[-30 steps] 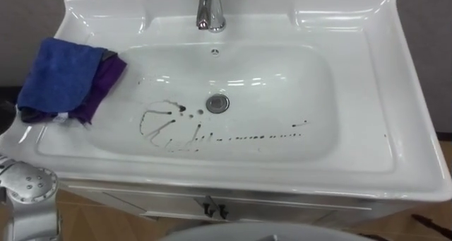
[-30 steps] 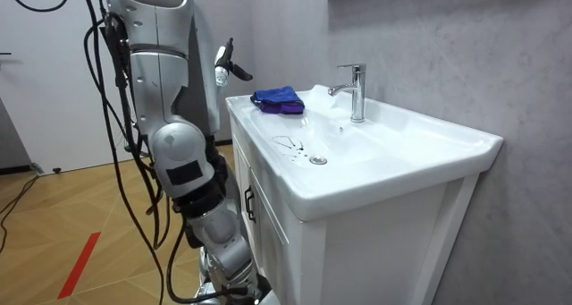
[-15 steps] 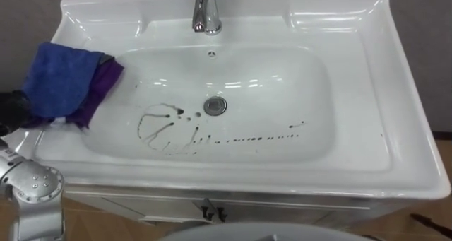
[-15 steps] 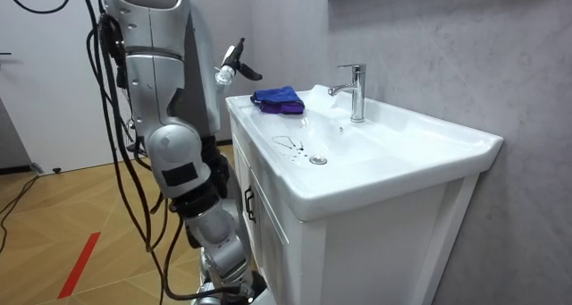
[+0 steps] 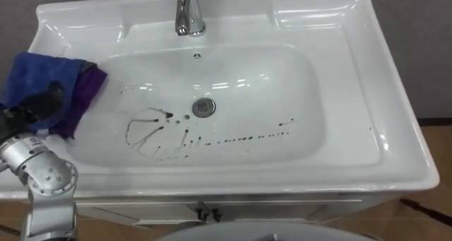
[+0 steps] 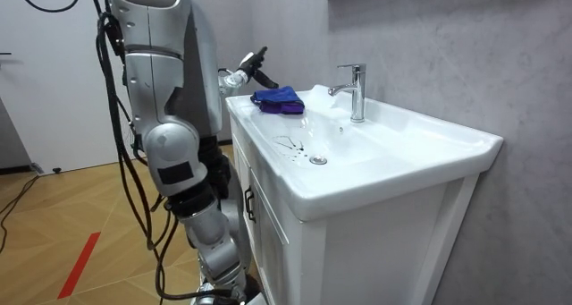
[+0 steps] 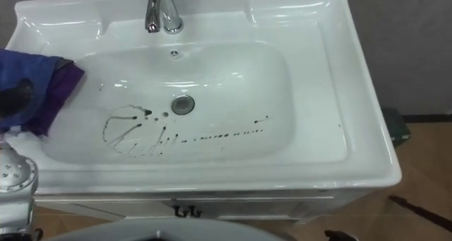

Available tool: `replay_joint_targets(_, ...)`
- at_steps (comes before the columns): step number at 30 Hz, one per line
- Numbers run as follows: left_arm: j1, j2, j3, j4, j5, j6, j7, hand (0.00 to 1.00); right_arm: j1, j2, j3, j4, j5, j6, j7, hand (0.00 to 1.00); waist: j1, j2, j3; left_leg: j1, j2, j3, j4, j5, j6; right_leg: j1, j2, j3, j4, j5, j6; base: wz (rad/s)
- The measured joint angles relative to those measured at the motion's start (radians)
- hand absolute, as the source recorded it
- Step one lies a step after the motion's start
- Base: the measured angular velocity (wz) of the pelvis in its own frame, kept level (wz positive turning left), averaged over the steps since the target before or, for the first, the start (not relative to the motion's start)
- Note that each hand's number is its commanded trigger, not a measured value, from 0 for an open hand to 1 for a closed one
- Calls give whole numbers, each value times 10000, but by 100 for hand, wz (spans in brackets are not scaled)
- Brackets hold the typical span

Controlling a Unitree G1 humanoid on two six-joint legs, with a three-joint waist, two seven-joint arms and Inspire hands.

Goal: Wipe basin

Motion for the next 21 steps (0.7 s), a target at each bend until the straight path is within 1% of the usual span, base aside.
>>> replay_joint_targets(2,-68,-60,1,0,2,2,-170,0,-8,21,-5,-9,-16,0,11,0,-55,-5,-21,-8,-1,15,-10,0,0,12,1,6,-62,21,4,-5)
replay_joint_targets(4,-85,-162,-6,0,2,40,-337,0,-9,27,-3,3,-33,2,26,0,-215,0,-31,-7,-3,21,-46,0,0,18,5,30,-95,51,15,-2)
replay_joint_targets(6,-106,-217,-20,17,0,65,-494,0,-4,31,3,5,-48,9,48,0,-275,3,-34,8,-2,77,-107,1,0,14,17,75,-94,69,26,0)
replay_joint_targets(10,-254,-247,-352,313,13,150,-752,0,27,38,9,3,-54,21,60,0,-302,10,-41,67,32,259,-283,1,0,40,34,84,-84,108,34,-1)
replay_joint_targets(12,-253,-310,-594,451,13,372,-971,0,41,103,8,3,-44,77,1,0,-302,16,-53,141,84,292,-380,0,0,58,43,100,-84,133,49,-2)
replay_joint_targets(16,-251,-366,-605,463,246,692,-1138,0,35,198,7,-2,-8,152,-1,0,-362,-33,-74,108,117,315,-366,-1,2,29,35,73,-74,164,73,0)
replay_joint_targets(18,-252,-359,-586,463,462,809,-1124,0,37,195,6,-2,7,335,-5,0,-322,-26,-76,107,123,339,-332,-12,19,-11,34,98,-66,173,81,-2)
replay_joint_targets(21,-252,-346,-562,464,666,1022,-1041,0,106,195,7,-5,0,552,22,0,-278,-3,-104,115,126,359,-279,-24,40,-18,31,133,-51,175,84,-2)
